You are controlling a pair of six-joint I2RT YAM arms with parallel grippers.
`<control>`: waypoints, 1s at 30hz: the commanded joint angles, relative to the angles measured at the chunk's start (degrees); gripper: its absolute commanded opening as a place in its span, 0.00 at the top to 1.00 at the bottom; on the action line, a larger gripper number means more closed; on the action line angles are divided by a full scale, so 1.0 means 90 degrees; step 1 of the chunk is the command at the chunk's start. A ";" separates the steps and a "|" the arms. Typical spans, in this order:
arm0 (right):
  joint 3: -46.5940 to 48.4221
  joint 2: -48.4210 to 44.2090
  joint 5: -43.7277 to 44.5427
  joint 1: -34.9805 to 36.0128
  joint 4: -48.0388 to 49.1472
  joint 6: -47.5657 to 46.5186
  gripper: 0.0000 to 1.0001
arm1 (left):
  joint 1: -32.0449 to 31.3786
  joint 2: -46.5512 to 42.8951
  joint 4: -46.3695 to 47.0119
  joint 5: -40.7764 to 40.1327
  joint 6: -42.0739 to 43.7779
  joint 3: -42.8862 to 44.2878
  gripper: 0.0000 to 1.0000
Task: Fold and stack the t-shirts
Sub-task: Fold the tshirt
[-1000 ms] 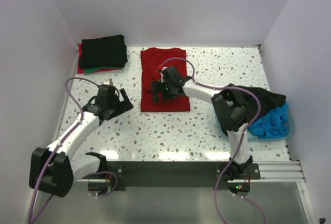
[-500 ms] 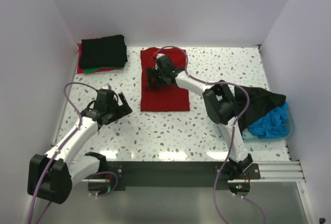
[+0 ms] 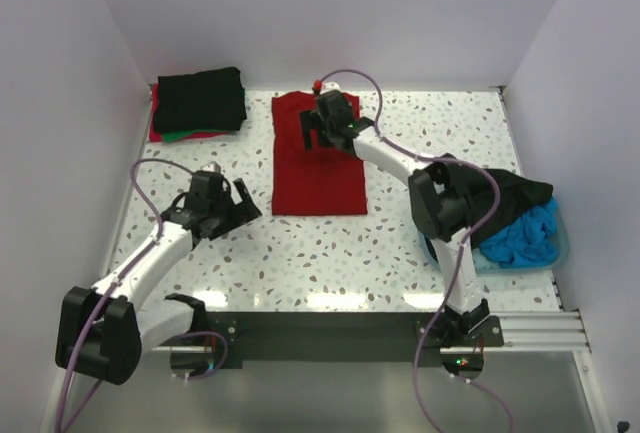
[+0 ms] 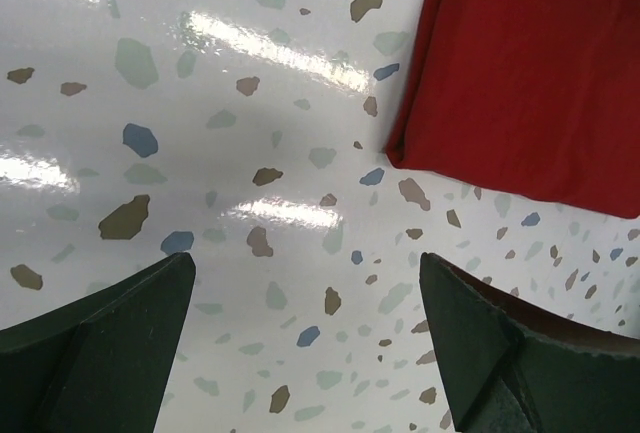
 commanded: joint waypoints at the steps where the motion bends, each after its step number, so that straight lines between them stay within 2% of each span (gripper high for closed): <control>1: -0.1245 -0.1481 0.0619 0.0005 -0.0509 0.0459 0.02 | 0.0012 0.0310 0.0739 0.0403 0.0008 -0.0027 0.00; 2: -0.1684 -0.2083 0.0581 -0.0044 -0.0519 0.0654 0.01 | 0.0003 0.0563 0.0915 0.0656 -0.0002 -0.0017 0.00; 3: -0.2549 -0.2350 0.0454 -0.0093 -0.0500 0.1111 0.01 | 0.0012 0.0710 0.1226 0.0794 -0.0002 0.0012 0.00; 5: -0.3819 -0.3100 -0.0218 -0.0269 -0.0120 0.1475 0.01 | 0.0003 0.1206 0.1531 0.1076 -0.0021 0.0090 0.00; 8: -0.4956 -0.3659 -0.0854 -0.0367 0.0534 0.1760 0.01 | -0.0036 0.1911 0.2048 0.1350 -0.0032 0.0294 0.00; 10: -0.5174 -0.3651 -0.1059 -0.0396 0.0633 0.1818 0.01 | -0.0095 0.2427 0.2147 0.1313 -0.0050 0.0480 0.00; 11: -0.5214 -0.3603 -0.1215 -0.0396 0.0566 0.1838 0.02 | -0.0105 0.2585 0.2167 0.1390 -0.0031 0.0636 0.04; 13: -0.5282 -0.3485 -0.1314 -0.0406 0.0487 0.1867 0.08 | -0.0192 0.2927 0.2352 0.1400 -0.0060 0.0696 0.08; 16: -0.5594 -0.3466 -0.1402 -0.0474 0.0729 0.2052 0.12 | -0.0368 0.3317 0.2450 0.1313 -0.0090 0.0832 0.20; 17: -0.5730 -0.3466 -0.1431 -0.0484 0.0789 0.2130 0.14 | -0.0397 0.3397 0.2402 0.1303 -0.0090 0.0920 0.29; 18: -0.5780 -0.3485 -0.1422 -0.0503 0.0838 0.2170 0.16 | -0.0427 0.3465 0.2392 0.1293 -0.0090 0.0930 0.32; 20: -0.5916 -0.3514 -0.1588 -0.0513 0.0945 0.2238 0.23 | -0.0505 0.3563 0.2392 0.1215 -0.0129 0.0862 0.43; 23: -0.6024 -0.3505 -0.1646 -0.0523 0.1043 0.2258 0.33 | -0.0564 0.3593 0.2265 0.0846 -0.0284 0.0755 0.55; 25: -0.6034 -0.3456 -0.1637 -0.0523 0.0985 0.2248 0.36 | -0.0564 0.3602 0.2196 0.0717 -0.0382 0.0686 0.58; 26: -0.6073 -0.3437 -0.1617 -0.0523 0.0965 0.2268 0.42 | -0.0564 0.3622 0.2167 0.0678 -0.0441 0.0638 0.61; 30: -0.6249 -0.3485 -0.1607 -0.0523 0.0917 0.2307 0.48 | -0.0564 0.3573 0.2050 0.0522 -0.0529 0.0481 0.64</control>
